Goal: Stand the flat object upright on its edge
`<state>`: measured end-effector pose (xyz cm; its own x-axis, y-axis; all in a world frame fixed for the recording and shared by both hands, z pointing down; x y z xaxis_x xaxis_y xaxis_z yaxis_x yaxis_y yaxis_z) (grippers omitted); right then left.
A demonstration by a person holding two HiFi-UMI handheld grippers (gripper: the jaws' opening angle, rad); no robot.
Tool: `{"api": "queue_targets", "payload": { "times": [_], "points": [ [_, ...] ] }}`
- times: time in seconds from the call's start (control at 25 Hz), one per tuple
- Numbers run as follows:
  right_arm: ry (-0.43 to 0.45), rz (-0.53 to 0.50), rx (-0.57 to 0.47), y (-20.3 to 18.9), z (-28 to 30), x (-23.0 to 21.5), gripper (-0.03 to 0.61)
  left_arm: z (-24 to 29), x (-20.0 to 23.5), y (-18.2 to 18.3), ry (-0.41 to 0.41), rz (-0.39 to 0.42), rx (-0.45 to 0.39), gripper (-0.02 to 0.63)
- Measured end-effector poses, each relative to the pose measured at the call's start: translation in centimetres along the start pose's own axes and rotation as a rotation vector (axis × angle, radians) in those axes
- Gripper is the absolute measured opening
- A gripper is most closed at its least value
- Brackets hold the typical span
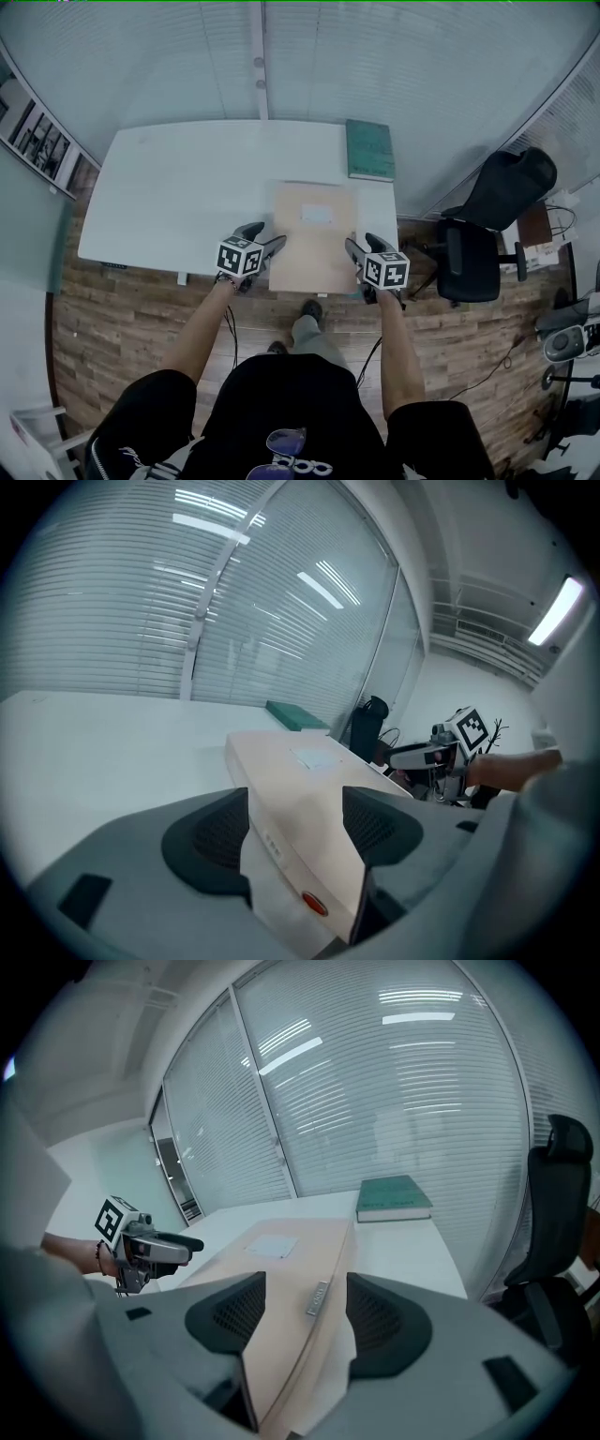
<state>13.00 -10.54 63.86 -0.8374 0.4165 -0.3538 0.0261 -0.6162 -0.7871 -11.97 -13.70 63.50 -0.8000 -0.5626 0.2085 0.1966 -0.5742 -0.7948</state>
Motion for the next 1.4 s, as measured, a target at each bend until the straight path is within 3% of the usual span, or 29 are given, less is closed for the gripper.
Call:
{"api": "queue_targets", "payload": {
  "times": [1.08,1.4],
  "points": [
    [0.192,0.203,0.105,-2.0,4.3,-2.8,0.264,3.8,0.4,-2.0,-0.077,-0.157,0.111,0.301],
    [0.189,0.205,0.112,-2.2,4.3,-2.9,0.264,3.8,0.3,-2.0,-0.068,-0.176,0.112,0.300]
  ]
}}
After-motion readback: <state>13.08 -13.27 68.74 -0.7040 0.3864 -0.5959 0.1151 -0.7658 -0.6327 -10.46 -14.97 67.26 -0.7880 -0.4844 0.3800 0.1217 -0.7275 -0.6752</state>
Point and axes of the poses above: the fingertips, and each gripper's own axes: z forward along the fingers, x to its left, y out of its top, the point moved 3 cm from there along -z, backward along the fingers, and after that the axes turned 9 degrees about y, right-handed, at the moved point
